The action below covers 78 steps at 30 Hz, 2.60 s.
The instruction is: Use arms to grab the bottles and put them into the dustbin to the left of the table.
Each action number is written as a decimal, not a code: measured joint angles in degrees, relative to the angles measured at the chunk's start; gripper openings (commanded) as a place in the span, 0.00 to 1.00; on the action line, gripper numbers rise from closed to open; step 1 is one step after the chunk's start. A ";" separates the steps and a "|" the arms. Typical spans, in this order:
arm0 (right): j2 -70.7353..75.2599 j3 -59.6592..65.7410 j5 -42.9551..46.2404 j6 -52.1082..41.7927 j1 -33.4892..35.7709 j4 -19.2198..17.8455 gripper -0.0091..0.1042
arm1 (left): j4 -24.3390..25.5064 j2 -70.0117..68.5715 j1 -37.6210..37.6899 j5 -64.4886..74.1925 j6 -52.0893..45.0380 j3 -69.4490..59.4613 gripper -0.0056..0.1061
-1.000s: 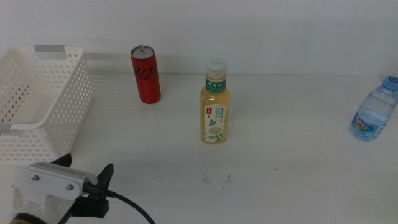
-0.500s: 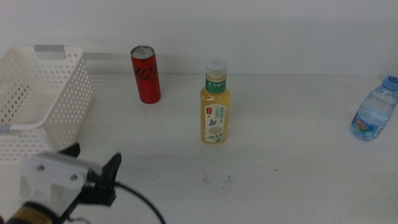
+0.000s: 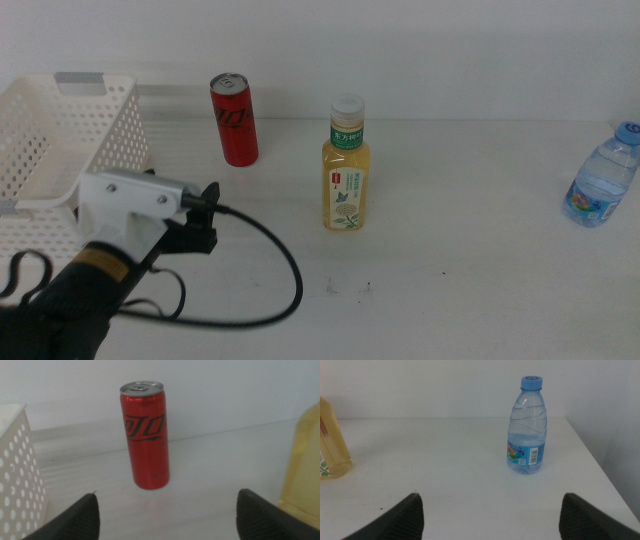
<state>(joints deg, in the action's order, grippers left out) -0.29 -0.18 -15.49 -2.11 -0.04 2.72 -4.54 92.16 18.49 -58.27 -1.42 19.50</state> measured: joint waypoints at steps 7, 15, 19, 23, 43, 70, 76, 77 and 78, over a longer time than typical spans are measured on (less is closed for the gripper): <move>0.00 0.00 0.00 0.00 0.00 0.00 0.83 | 3.78 7.82 -2.90 0.40 2.40 7.52 0.89; 0.00 0.00 0.00 0.00 0.00 0.00 0.83 | 8.36 16.57 -5.19 2.91 4.74 17.92 0.89; 0.00 0.00 0.00 0.00 0.00 0.00 0.83 | 9.28 20.59 -5.83 4.68 5.23 24.05 0.89; 0.00 0.00 0.00 0.00 0.00 0.00 0.83 | 10.18 24.10 -6.25 5.61 6.01 28.82 0.89; 0.00 0.00 0.00 0.00 0.00 0.00 0.83 | 10.51 35.99 -6.73 10.06 7.34 45.63 0.89; 0.00 0.00 0.00 0.00 0.00 0.00 0.83 | 11.28 42.36 -6.96 14.02 7.36 55.33 0.53; 0.00 0.00 0.00 0.00 0.00 0.00 0.83 | 10.75 42.36 -6.96 11.71 7.36 54.30 0.34; 0.00 0.00 0.00 0.00 0.00 0.00 0.83 | 10.32 42.36 -6.96 10.49 7.36 53.46 0.34; 0.00 0.00 0.00 0.00 0.00 0.00 0.83 | 9.87 41.90 -6.96 9.62 7.36 52.37 0.34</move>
<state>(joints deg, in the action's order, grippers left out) -0.29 -0.18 -15.49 -2.11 -0.04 2.72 5.32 134.05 11.53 -48.65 5.94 71.88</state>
